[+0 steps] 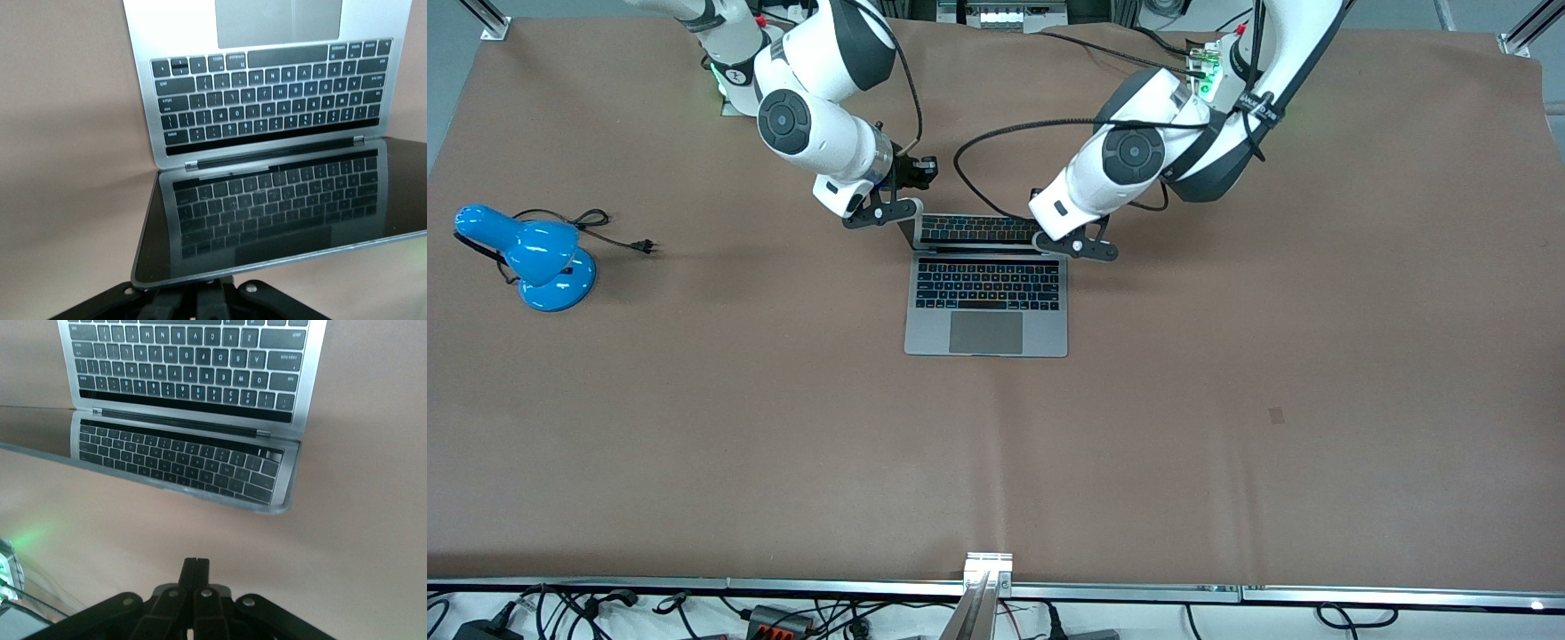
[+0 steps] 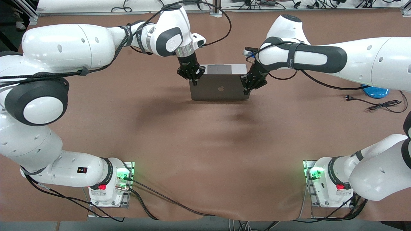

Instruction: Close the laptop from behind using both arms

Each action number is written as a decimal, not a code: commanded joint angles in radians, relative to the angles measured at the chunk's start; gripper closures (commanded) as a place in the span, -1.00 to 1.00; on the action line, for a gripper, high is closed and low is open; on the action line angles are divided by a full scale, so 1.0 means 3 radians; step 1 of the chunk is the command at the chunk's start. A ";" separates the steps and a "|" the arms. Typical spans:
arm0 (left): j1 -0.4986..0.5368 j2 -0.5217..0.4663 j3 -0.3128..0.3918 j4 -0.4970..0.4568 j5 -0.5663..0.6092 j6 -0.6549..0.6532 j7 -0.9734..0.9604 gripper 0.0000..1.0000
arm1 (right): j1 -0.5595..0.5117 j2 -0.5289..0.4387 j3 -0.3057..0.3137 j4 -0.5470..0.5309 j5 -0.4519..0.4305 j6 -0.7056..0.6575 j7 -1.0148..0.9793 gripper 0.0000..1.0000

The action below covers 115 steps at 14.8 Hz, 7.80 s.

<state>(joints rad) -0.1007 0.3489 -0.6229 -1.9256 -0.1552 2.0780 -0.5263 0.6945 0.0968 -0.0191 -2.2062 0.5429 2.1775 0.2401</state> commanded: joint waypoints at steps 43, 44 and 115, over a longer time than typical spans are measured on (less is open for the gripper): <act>-0.0529 0.1481 0.0731 0.1014 0.1013 0.0774 -0.0127 1.00 | -0.0029 0.1769 -0.0223 0.0968 -0.0051 0.1434 0.0013 1.00; -0.0488 0.1450 0.0731 0.1075 0.1013 0.0718 -0.0127 1.00 | -0.0029 0.1769 -0.0223 0.0968 -0.0051 0.1429 0.0013 1.00; 0.0264 -0.1107 0.1887 0.0789 0.0614 -0.1502 0.1611 -1.00 | -0.2381 -0.0732 0.0064 0.1407 -0.1866 -0.1572 -0.0785 -1.00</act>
<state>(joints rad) -0.0261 0.0197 -0.0549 -1.6960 0.0153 1.6266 -0.0663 -0.0169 -0.1213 -0.0003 -1.7918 -0.0140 1.7001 0.0053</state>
